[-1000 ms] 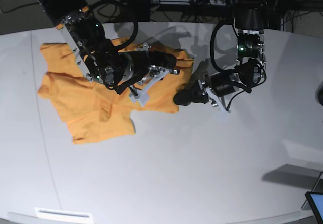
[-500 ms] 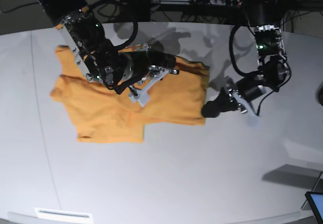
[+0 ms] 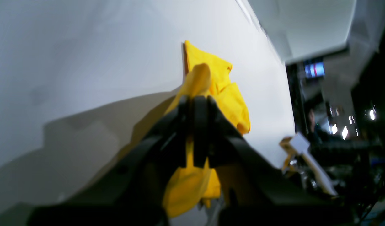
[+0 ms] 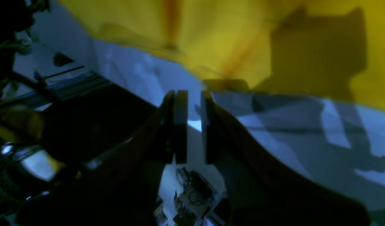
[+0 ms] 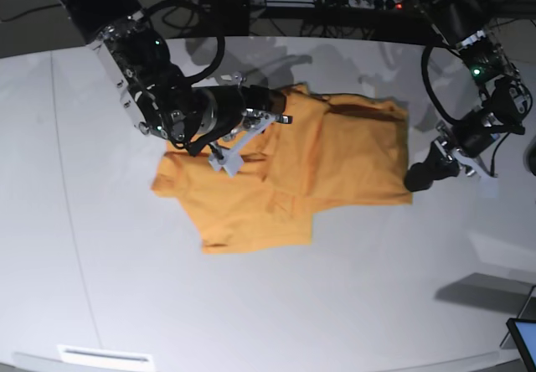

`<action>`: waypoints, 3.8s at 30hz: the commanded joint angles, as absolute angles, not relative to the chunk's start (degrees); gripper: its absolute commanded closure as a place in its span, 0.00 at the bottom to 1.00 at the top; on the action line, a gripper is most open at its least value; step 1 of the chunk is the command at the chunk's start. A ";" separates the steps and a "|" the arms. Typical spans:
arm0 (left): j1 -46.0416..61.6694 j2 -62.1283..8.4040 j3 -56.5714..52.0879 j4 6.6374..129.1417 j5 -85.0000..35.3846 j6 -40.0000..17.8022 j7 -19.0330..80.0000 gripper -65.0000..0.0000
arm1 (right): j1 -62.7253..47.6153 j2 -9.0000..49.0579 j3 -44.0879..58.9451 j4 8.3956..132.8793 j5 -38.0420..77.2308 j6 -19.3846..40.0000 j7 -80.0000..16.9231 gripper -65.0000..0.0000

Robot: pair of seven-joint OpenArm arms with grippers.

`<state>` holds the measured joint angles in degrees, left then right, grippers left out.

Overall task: Fold the T-shirt properly
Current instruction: 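Lift the folded shirt with both grippers, then fold the lifted shirt over and lower it with both grippers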

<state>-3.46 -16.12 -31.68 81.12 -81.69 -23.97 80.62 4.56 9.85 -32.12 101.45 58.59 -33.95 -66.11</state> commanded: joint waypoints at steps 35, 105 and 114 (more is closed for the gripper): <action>-22.64 0.75 -9.71 90.33 -69.76 -16.31 73.45 1.00 | 1.10 11.03 -31.87 102.29 49.45 -33.80 -66.24 0.89; -22.02 -0.22 45.58 83.56 -60.79 -16.22 56.13 1.00 | -5.05 17.10 11.12 100.62 49.54 -33.54 -63.08 0.89; -19.03 -1.80 32.13 85.41 -60.79 -16.22 56.84 1.00 | -5.05 16.75 11.21 100.62 49.54 -33.54 -62.99 0.89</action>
